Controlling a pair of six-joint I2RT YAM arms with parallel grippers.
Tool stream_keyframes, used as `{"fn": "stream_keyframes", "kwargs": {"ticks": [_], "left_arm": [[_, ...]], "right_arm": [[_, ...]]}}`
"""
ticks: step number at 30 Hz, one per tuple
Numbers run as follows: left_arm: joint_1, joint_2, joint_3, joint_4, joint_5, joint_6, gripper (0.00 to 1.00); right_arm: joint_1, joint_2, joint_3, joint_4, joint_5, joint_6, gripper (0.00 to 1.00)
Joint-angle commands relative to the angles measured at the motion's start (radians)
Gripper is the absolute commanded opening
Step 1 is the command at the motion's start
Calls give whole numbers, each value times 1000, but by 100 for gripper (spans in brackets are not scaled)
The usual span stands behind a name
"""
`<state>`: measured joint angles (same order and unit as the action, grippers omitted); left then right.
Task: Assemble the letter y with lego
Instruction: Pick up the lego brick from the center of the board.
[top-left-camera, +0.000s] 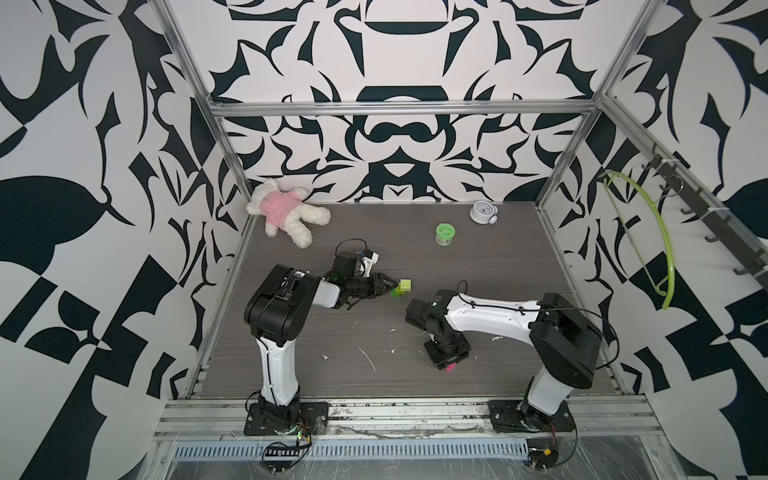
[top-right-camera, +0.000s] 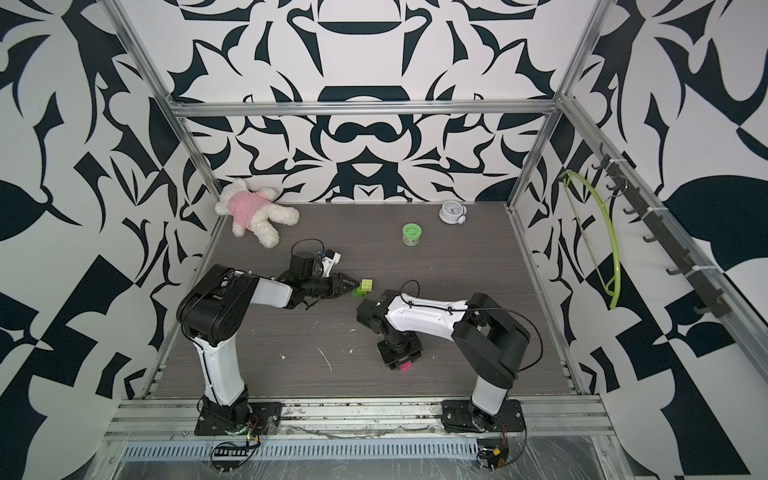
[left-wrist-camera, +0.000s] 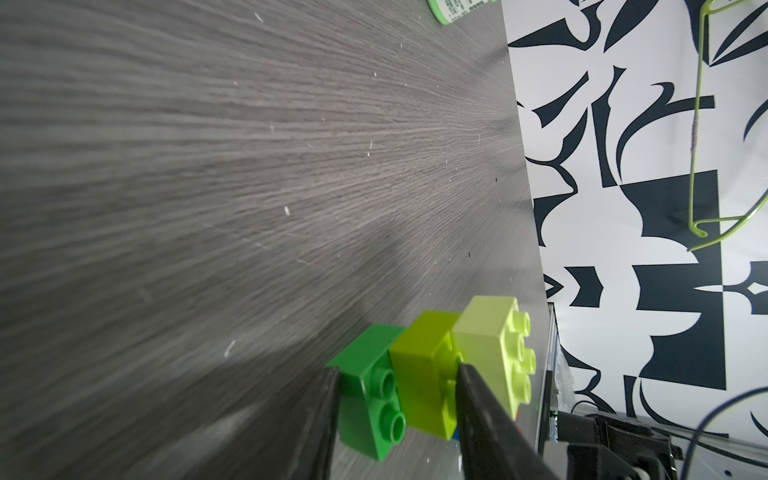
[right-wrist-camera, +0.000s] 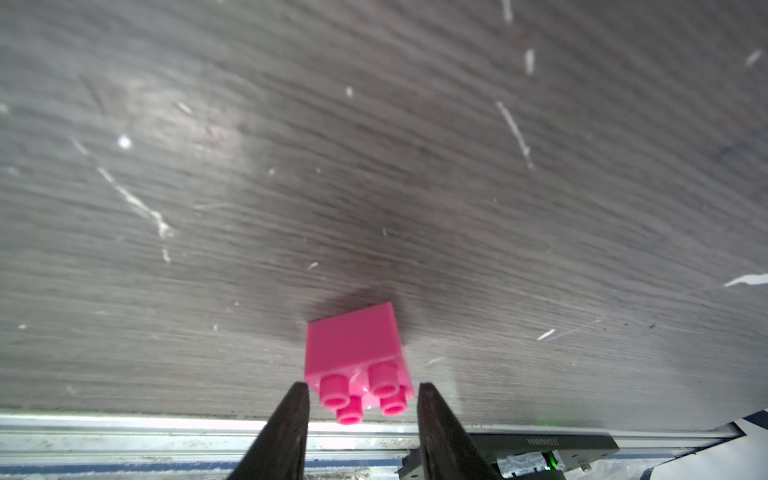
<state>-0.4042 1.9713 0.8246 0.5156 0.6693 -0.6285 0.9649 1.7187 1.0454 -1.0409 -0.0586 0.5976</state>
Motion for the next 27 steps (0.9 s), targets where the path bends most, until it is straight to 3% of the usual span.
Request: {"fn": "stream_keyframes", "kwargs": {"ticks": [1, 7, 12, 16, 21, 27], "left_arm": [[13, 128, -79, -378, -249, 30, 48], [13, 130, -77, -381, -251, 32, 48], [13, 130, -77, -382, -252, 31, 48], [13, 130, -77, -382, -251, 31, 48], [14, 133, -76, -382, -249, 31, 48], [14, 128, -76, -383, -250, 31, 48]], "right_arm": [[6, 5, -7, -5, 17, -20, 45], [6, 27, -5, 22, 8, -43, 40], [6, 23, 18, 20, 22, -68, 25], [4, -1, 93, -34, 69, -150, 21], [-37, -3, 257, -141, 192, -483, 18], [-135, 26, 333, -95, 186, -943, 18]]}}
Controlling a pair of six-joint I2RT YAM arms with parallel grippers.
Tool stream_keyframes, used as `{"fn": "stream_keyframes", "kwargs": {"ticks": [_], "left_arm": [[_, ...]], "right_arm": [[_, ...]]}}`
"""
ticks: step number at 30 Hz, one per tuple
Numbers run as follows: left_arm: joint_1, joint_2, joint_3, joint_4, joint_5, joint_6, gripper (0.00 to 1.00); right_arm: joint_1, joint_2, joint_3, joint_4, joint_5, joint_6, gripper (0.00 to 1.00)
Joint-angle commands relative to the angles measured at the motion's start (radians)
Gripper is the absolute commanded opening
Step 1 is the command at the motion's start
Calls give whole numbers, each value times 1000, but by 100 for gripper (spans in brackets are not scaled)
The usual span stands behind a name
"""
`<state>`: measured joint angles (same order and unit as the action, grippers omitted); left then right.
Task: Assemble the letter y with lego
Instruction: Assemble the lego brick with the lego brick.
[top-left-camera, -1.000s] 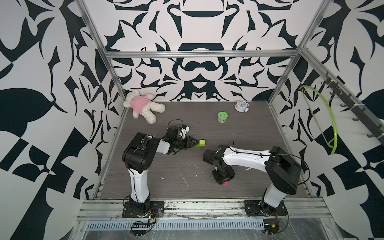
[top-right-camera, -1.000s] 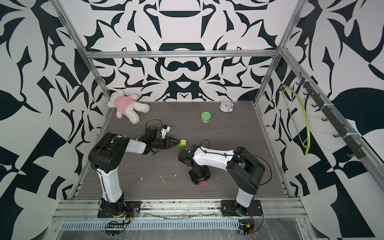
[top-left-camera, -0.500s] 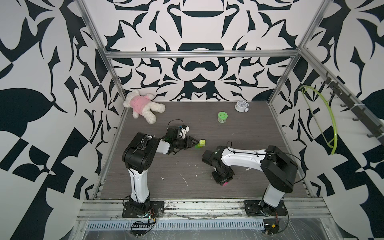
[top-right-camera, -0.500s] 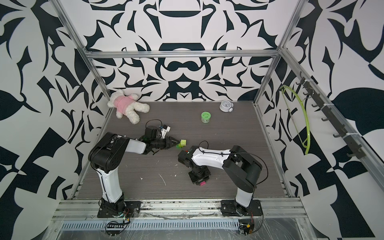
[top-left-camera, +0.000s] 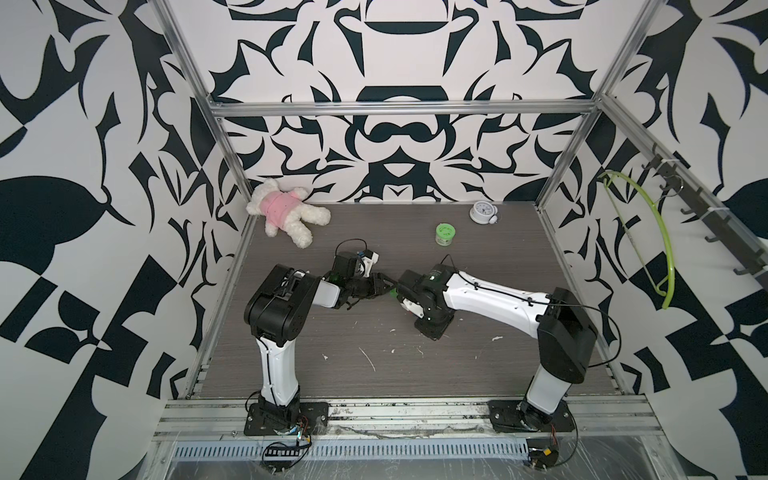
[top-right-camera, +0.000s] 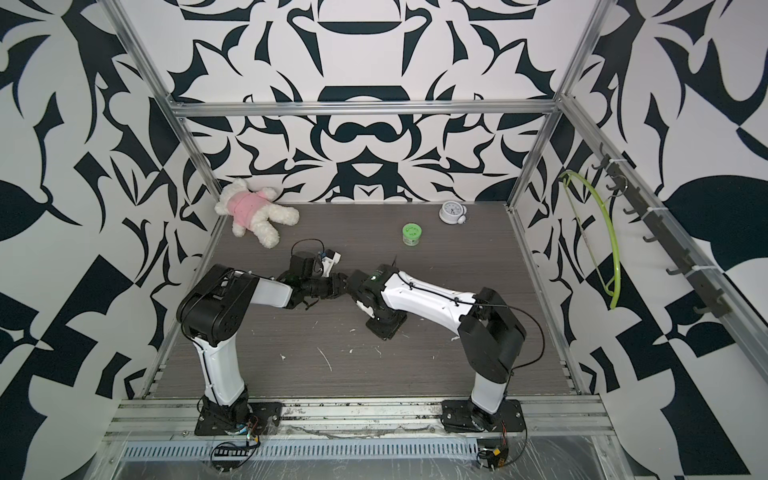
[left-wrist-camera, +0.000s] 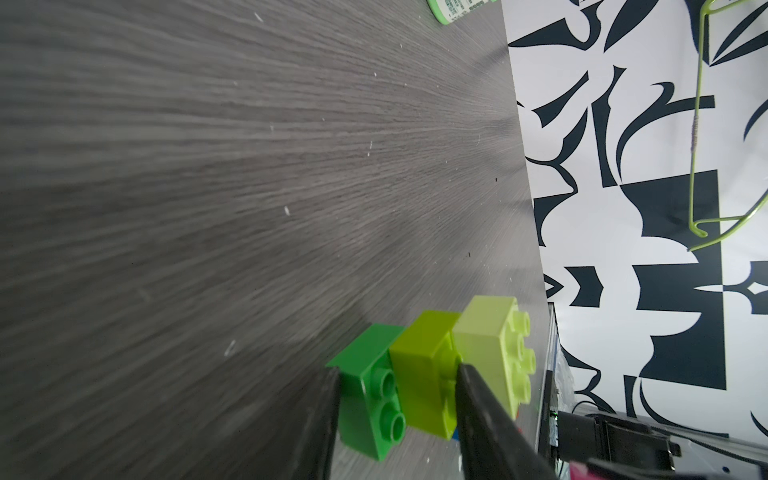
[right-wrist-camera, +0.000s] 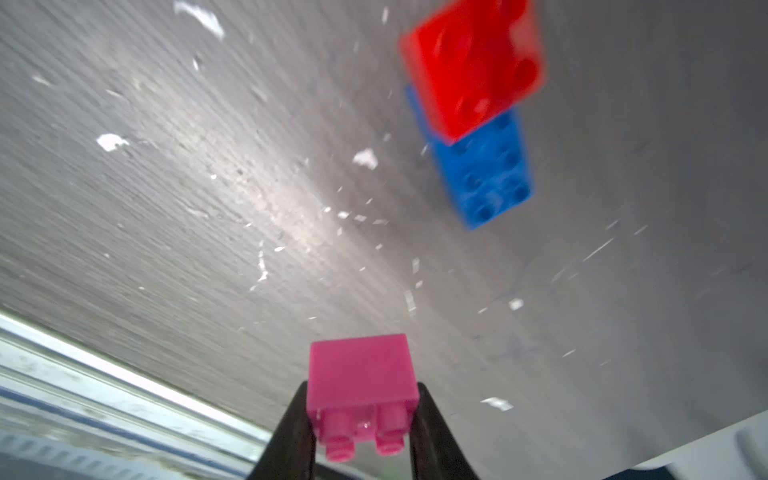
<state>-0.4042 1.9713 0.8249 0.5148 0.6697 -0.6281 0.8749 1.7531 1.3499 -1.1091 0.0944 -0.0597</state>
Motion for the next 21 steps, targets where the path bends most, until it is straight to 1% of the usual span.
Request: {"fn": "stream_keyframes", "kwargs": {"ticks": [1, 3, 6, 11, 15, 21], "left_arm": [[15, 128, -76, -383, -250, 30, 48], [15, 128, -76, -384, -250, 31, 48], [17, 132, -74, -383, -248, 31, 48], [21, 130, -74, -385, -245, 29, 48], [21, 133, -74, -384, -246, 28, 48], [22, 132, -74, -386, -245, 28, 48]], "right_arm": [[-75, 4, 40, -14, 20, -338, 18], [-118, 33, 64, 4, 15, -411, 18], [-155, 75, 83, 41, 31, -525, 17], [-182, 152, 140, 50, 2, -623, 17], [-182, 197, 175, 38, -23, -646, 17], [-181, 233, 188, 27, -22, -647, 15]]}}
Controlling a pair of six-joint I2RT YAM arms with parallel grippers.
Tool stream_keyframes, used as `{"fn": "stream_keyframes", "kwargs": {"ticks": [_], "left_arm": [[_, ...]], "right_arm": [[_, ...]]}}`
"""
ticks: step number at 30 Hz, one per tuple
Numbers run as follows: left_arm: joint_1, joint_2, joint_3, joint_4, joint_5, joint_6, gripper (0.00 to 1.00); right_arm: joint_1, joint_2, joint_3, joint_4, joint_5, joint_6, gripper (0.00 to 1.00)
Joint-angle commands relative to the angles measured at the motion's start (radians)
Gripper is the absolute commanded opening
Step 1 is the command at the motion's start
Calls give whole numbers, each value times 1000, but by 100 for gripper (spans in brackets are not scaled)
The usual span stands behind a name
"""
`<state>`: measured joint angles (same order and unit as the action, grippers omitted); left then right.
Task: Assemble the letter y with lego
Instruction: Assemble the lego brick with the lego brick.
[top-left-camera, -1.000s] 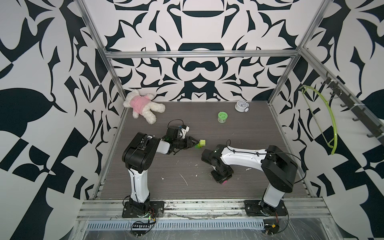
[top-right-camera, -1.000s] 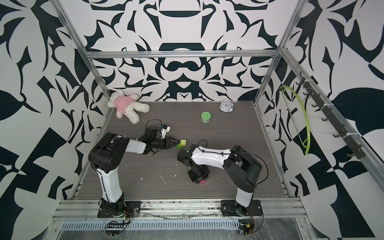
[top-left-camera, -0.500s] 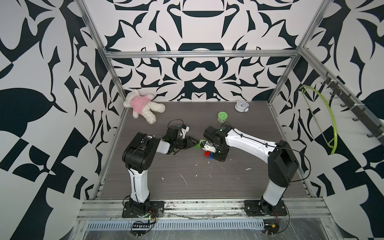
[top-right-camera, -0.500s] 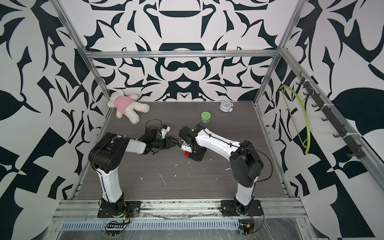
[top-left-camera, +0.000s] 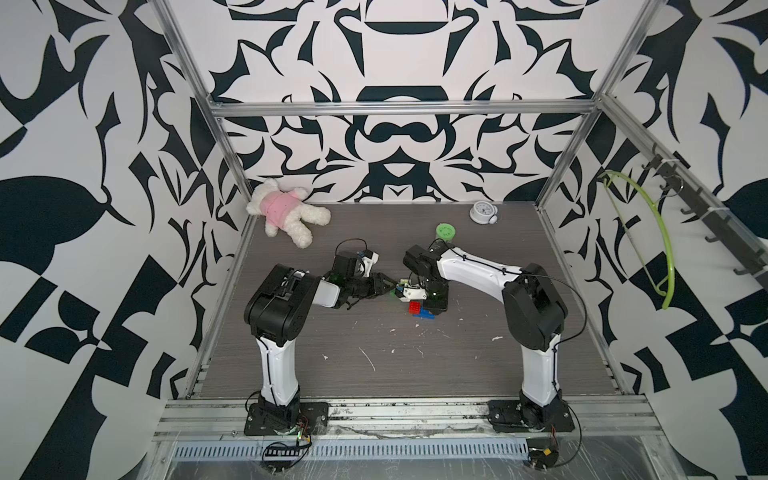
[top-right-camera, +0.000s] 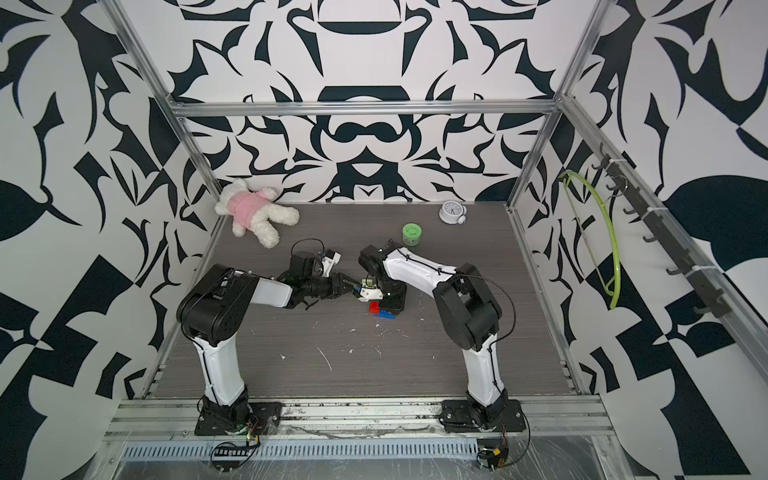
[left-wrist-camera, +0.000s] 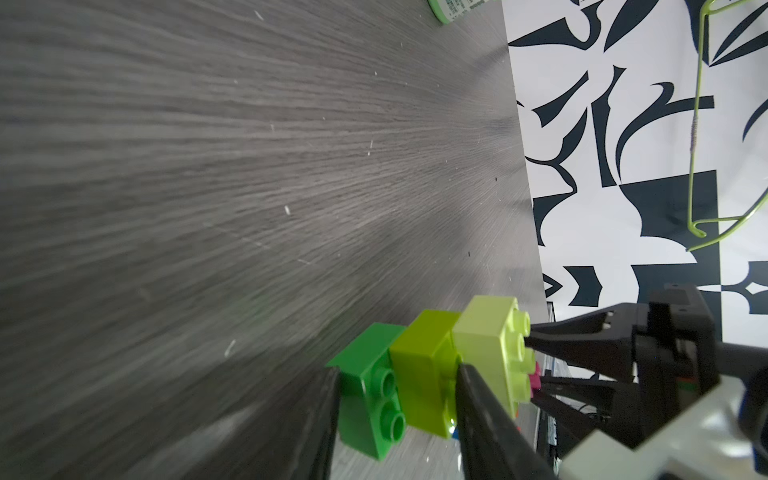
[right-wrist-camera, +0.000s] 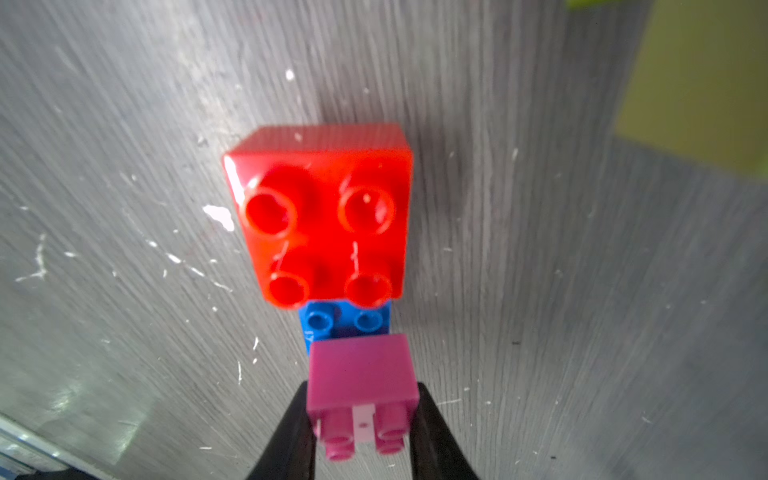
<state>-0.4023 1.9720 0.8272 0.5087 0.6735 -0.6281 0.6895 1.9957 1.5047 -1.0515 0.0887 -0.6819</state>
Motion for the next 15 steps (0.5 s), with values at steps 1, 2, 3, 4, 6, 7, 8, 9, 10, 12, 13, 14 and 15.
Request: {"fn": "stream_keyframes", "kwargs": {"ticks": [1, 2, 3, 4, 6, 7, 8, 9, 10, 12, 13, 14, 15], "left_arm": [[20, 132, -76, -380, -250, 28, 48], [21, 131, -76, -380, -249, 28, 48], [21, 131, -76, -380, -250, 28, 48], [20, 132, -76, -380, -249, 28, 48], [20, 131, -76, -380, -249, 28, 48], [20, 131, -77, -380, -249, 29, 48], [20, 131, -76, -380, -249, 30, 48], [20, 132, -76, -380, -249, 29, 48], [20, 132, -76, -380, -249, 28, 48], [20, 131, -77, -380, -249, 28, 48], [20, 131, -76, -380, -249, 28, 48], [20, 131, -77, -380, -250, 29, 48], [21, 130, -77, -380, -250, 28, 48]], "right_arm": [[4, -8, 34, -33, -14, -25, 15], [5, -5, 35, -36, -12, -25, 15], [4, -4, 34, -40, -11, -29, 15], [4, -5, 32, -42, -12, -30, 14], [5, -6, 26, -44, -11, -33, 14], [5, -6, 21, -45, -9, -34, 14], [7, -6, 17, -45, -10, -34, 14], [7, -6, 14, -44, -10, -34, 14], [8, -4, 14, -44, -10, -34, 14], [12, 4, 13, -46, -10, -34, 13], [15, 7, 10, -46, -8, -34, 13], [17, 13, 8, -47, -5, -34, 13], [21, 18, 6, -48, -3, -34, 13]]}}
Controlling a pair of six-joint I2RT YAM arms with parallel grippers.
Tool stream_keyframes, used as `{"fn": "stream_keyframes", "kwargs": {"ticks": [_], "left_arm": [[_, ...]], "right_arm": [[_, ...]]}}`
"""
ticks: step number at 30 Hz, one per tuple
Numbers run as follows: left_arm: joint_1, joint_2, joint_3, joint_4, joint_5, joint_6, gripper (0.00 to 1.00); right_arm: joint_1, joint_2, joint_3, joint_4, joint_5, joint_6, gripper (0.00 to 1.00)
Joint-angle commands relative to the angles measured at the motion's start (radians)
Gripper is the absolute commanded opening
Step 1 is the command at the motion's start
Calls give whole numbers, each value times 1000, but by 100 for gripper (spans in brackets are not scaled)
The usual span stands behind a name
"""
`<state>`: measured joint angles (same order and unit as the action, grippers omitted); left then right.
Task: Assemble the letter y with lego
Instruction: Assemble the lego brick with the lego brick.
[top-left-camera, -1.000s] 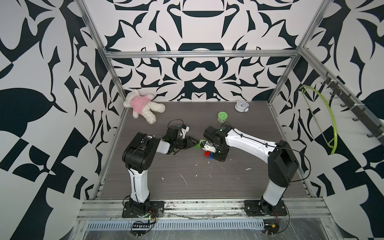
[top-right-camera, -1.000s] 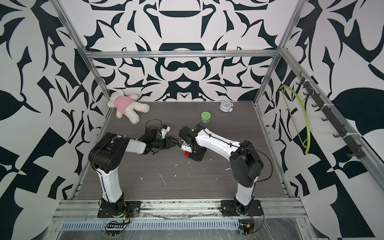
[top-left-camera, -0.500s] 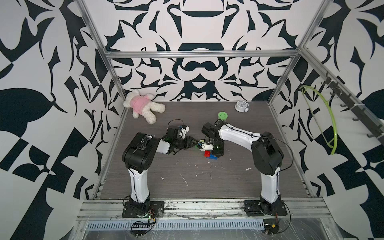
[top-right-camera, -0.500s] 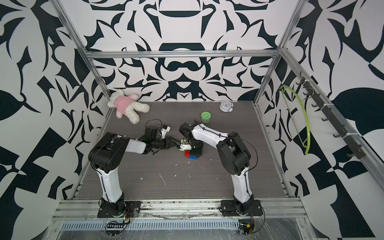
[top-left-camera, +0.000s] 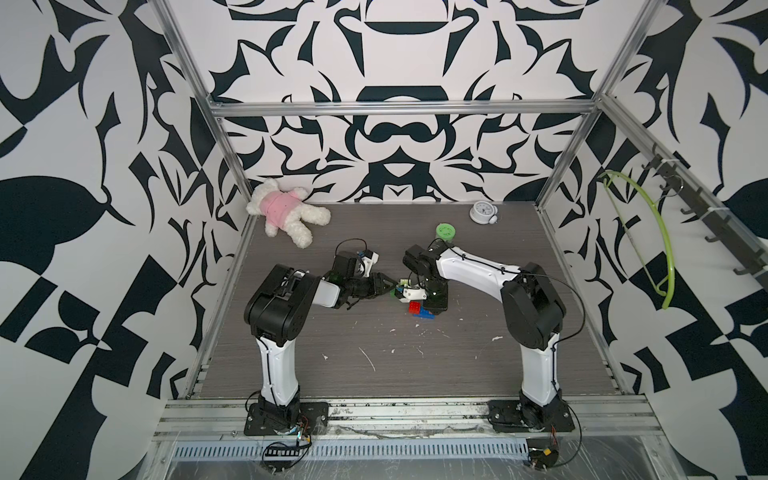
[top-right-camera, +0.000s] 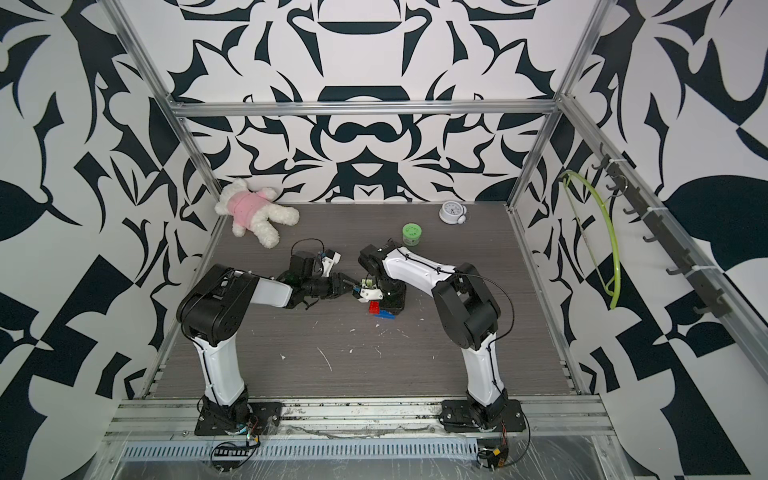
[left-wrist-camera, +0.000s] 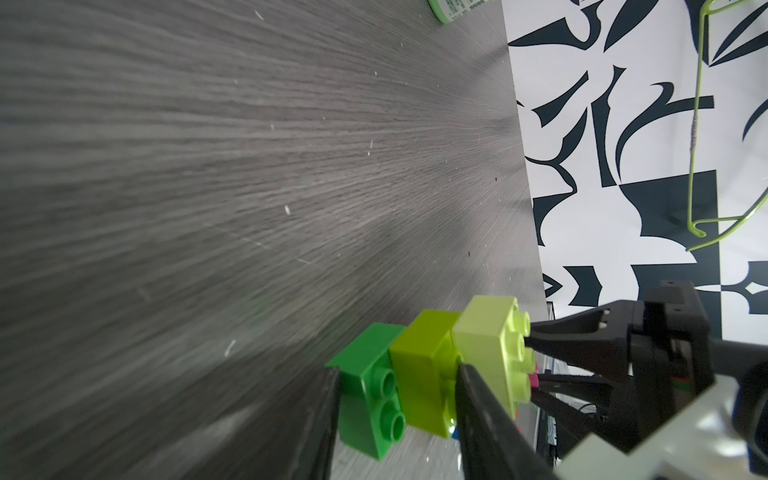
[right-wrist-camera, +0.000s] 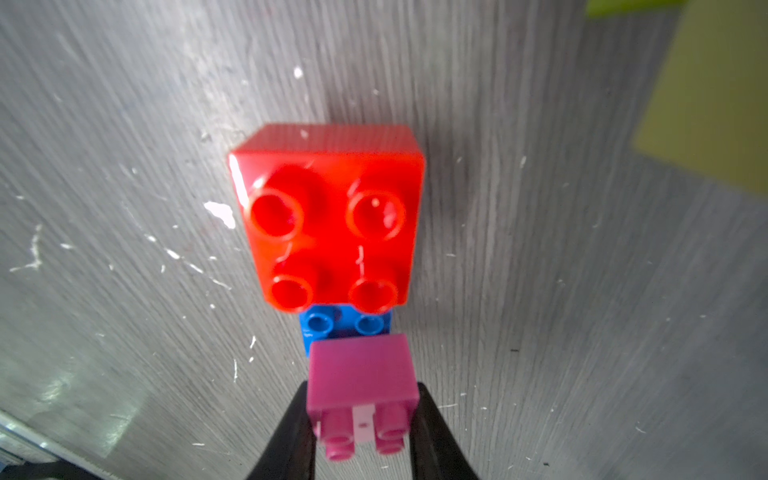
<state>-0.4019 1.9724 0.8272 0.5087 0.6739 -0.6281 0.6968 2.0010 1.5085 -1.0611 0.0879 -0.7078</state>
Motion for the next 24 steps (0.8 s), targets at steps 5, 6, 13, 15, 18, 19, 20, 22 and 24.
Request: {"fn": "stream_keyframes", "kwargs": {"ticks": [5, 6, 13, 15, 18, 19, 20, 22, 24], "left_arm": [[22, 129, -76, -380, -250, 28, 48], [22, 129, -76, -380, -250, 28, 48], [23, 131, -75, -380, -250, 28, 48], [25, 127, -76, -380, -250, 28, 48], [28, 130, -77, -380, -248, 27, 48], [29, 130, -77, -380, -247, 27, 48], [29, 130, -76, -380, -246, 27, 48], [29, 130, -76, -380, -247, 28, 48], [29, 131, -76, -380, -247, 28, 48]], "right_arm": [[24, 15, -18, -52, 12, -7, 12], [26, 12, -22, -53, 16, -7, 12], [35, 62, -21, -50, 33, 27, 11], [42, 83, -25, -50, 47, 28, 10], [58, 108, -42, -45, 75, 24, 8], [65, 117, -45, -44, 81, 23, 8], [69, 123, -45, -44, 86, 23, 7], [82, 139, -39, -45, 86, 26, 7], [91, 151, -32, -48, 88, 28, 6]]}}
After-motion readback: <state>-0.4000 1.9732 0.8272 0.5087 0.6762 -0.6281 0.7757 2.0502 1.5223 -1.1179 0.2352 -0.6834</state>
